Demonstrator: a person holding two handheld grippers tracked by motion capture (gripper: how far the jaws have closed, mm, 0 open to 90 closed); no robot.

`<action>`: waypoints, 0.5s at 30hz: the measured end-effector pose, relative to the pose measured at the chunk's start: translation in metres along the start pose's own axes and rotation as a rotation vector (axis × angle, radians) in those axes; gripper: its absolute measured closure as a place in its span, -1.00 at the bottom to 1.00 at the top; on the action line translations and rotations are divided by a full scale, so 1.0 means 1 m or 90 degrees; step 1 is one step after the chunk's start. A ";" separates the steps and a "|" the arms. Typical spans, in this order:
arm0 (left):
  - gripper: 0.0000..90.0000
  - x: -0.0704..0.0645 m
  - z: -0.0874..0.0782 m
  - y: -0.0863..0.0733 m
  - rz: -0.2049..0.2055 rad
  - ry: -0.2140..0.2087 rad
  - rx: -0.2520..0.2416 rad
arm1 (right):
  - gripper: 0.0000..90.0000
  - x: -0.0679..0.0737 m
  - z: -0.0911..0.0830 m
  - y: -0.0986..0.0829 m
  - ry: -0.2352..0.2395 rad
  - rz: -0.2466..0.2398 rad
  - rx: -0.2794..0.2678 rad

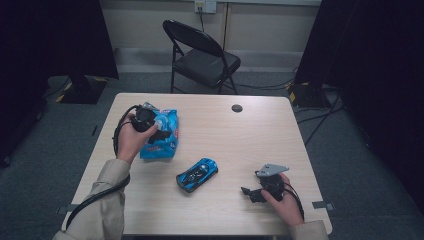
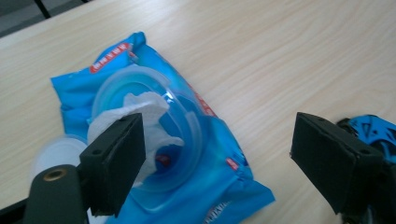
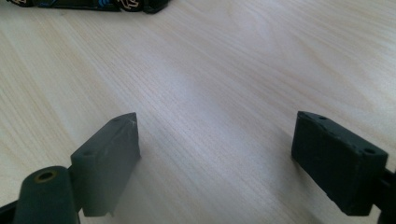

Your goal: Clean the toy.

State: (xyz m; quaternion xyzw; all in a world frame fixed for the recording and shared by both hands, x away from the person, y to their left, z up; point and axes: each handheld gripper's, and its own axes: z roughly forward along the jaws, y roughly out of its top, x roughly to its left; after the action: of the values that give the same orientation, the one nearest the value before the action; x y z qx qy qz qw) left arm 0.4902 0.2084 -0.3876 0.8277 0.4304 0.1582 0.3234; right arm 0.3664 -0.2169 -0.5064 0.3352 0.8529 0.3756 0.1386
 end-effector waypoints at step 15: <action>-0.61 0.020 -0.008 0.004 -0.032 0.054 -0.009 | -0.68 0.000 0.000 0.000 0.001 0.000 0.000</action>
State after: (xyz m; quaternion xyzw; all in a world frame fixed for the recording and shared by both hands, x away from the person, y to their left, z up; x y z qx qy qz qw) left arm 0.5001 0.2263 -0.3796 0.8069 0.4633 0.1877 0.3147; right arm 0.3665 -0.2169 -0.5064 0.3352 0.8529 0.3758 0.1382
